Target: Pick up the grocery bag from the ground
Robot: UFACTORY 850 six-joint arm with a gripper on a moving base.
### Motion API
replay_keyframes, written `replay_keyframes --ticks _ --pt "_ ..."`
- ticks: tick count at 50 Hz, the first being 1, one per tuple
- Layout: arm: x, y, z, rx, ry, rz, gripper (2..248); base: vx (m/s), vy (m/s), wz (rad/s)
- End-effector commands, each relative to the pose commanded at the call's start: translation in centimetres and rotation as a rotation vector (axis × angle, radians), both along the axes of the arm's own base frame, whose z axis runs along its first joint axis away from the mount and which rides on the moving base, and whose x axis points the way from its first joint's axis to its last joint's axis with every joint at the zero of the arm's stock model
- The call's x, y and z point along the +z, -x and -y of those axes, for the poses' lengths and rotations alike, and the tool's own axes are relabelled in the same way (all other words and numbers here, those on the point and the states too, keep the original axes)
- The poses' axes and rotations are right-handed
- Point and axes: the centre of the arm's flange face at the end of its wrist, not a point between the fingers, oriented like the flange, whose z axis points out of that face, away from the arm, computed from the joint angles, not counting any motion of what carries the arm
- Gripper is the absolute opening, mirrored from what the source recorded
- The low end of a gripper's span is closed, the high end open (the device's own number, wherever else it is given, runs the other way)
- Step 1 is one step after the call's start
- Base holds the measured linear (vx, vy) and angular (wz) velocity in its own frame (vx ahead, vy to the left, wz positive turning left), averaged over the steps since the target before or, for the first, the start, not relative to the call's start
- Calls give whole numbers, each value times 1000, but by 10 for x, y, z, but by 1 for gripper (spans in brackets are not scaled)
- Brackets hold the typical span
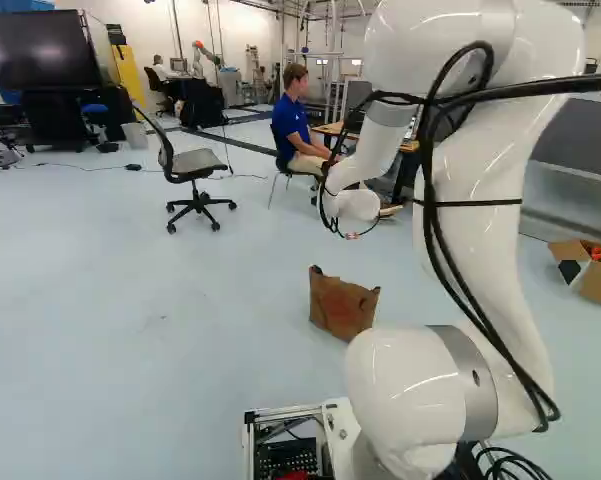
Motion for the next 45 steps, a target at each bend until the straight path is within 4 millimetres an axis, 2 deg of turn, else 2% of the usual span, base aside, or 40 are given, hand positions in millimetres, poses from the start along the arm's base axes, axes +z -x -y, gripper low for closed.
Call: replay_keyframes --ticks 24,31,45 --pt "-83 -68 7 1 -26 -234 247 0 0 0" --pt "-105 -73 8 1 -34 -310 247 0 0 0" --pt "-149 -71 7 1 -52 -472 247 0 0 0"
